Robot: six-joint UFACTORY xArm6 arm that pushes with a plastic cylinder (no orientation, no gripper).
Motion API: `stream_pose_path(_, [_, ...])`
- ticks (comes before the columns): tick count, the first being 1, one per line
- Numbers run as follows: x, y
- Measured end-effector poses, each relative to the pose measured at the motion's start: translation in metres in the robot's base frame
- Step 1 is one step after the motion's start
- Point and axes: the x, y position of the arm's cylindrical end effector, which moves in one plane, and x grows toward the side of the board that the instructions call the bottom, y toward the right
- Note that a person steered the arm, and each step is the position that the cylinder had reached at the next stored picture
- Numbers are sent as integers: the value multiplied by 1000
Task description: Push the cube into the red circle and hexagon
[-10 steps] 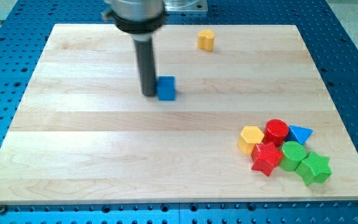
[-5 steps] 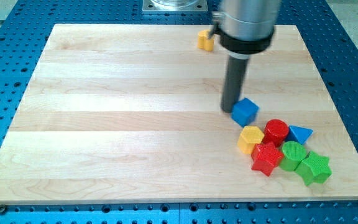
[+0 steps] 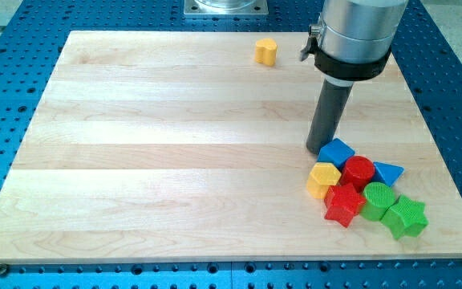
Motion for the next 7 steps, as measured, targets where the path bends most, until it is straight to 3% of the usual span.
stream_pose_path(1, [-1,-50])
stream_pose_path(2, [-42,-124])
stream_pose_path(3, [-118,-155])
stream_pose_path(4, [-193,-167])
stream_pose_path(5, [-235,-173])
stream_pose_path(6, [-266,-162])
stream_pose_path(7, [-261,-137])
